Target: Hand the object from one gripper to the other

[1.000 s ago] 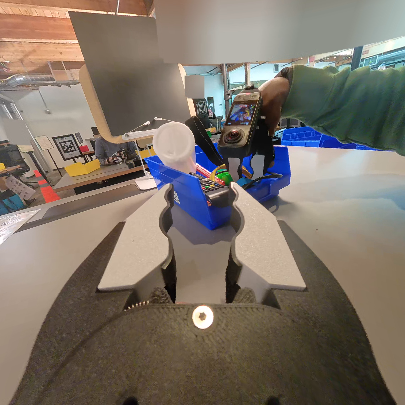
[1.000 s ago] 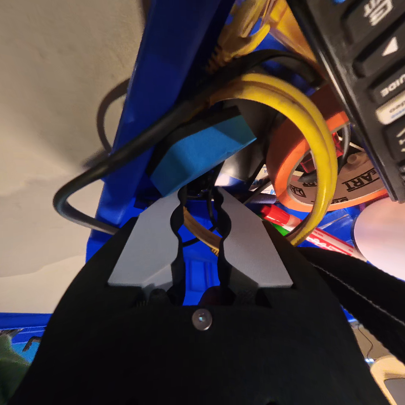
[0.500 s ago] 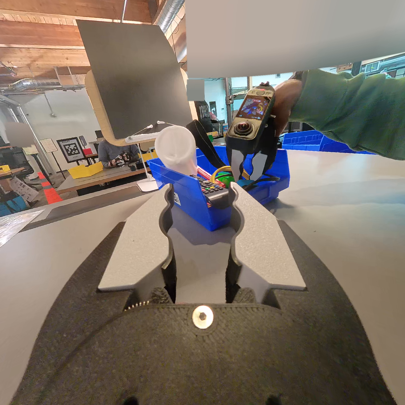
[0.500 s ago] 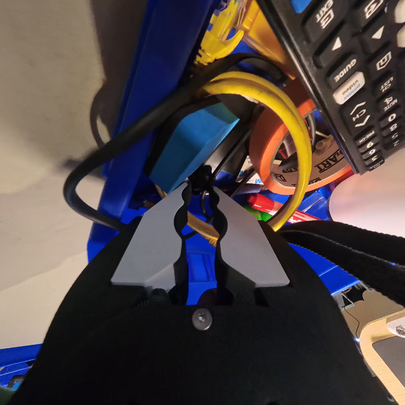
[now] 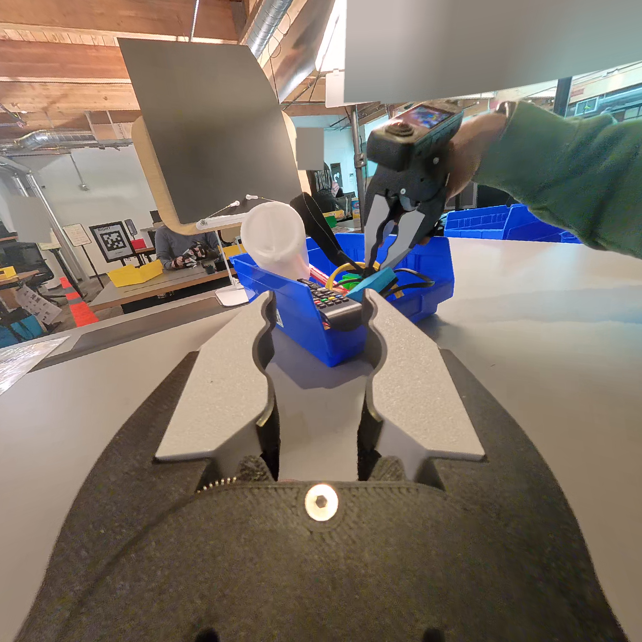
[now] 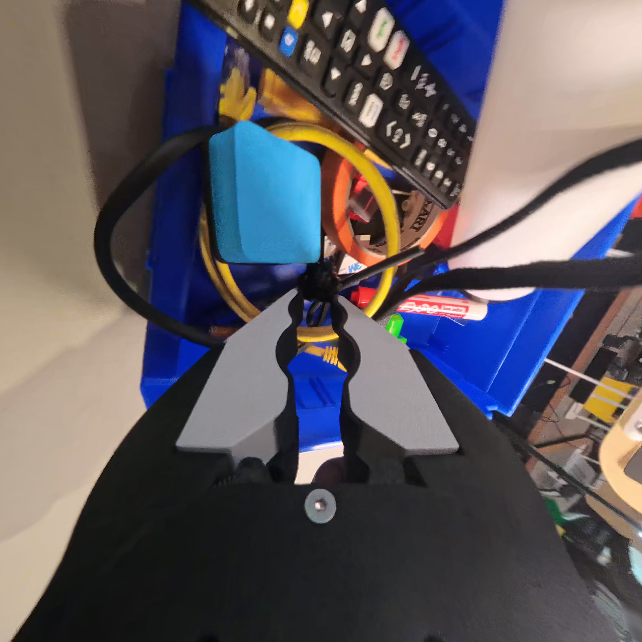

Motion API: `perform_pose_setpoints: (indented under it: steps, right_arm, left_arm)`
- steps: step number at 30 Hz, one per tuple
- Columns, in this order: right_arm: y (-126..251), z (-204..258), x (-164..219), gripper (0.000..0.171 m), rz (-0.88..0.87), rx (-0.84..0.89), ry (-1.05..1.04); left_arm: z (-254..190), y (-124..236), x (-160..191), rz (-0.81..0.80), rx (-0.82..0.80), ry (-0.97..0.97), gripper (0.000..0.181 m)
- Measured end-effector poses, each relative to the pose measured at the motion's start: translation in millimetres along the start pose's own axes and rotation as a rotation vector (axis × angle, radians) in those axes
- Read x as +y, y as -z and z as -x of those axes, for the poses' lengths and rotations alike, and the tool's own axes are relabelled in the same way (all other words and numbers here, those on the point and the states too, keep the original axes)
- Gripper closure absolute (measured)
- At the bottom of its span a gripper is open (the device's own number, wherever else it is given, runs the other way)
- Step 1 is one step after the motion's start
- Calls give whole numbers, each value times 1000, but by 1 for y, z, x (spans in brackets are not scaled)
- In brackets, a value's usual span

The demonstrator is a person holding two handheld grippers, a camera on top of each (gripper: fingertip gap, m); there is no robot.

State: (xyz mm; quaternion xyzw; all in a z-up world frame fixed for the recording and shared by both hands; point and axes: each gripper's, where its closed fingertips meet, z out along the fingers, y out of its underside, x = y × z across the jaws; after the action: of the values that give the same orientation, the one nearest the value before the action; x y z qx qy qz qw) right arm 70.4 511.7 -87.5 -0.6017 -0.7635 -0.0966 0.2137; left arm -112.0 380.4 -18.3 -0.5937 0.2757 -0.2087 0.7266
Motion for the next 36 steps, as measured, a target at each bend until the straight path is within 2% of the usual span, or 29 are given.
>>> perform_pose_setpoints:
  steps: [10, 15, 18, 22, 25, 27, 30, 36]
  right_arm:
    - [51, -9, -20, 155, -429, 329, -353]
    - [79, 11, -19, 154, -514, 503, -480]
    - [88, 36, -25, 154, -608, 579, -527]
    - [92, 64, -40, 155, -686, 623, -474]
    - [89, 67, -40, 154, -658, 636, -449]
    - [90, 66, -39, 154, -657, 647, -445]
    - [96, 70, -52, 154, -688, 700, -343]
    - [109, 77, -80, 154, -654, 916, -107]
  left_arm:
    - [-19, -2, -4, -16, 43, 38, 132]
    - [-51, -13, -8, -17, 135, 109, 132]
    - [-73, -32, -13, -8, 217, 220, 131]
    - [-99, -70, -17, 45, 347, 356, 131]
    - [-108, -93, 8, 192, 342, 361, 130]
    - [-114, -91, 17, 244, 356, 324, 128]
    - [-114, -85, 14, 206, 348, 282, 128]
    - [-128, -74, 0, 133, 439, 373, 129]
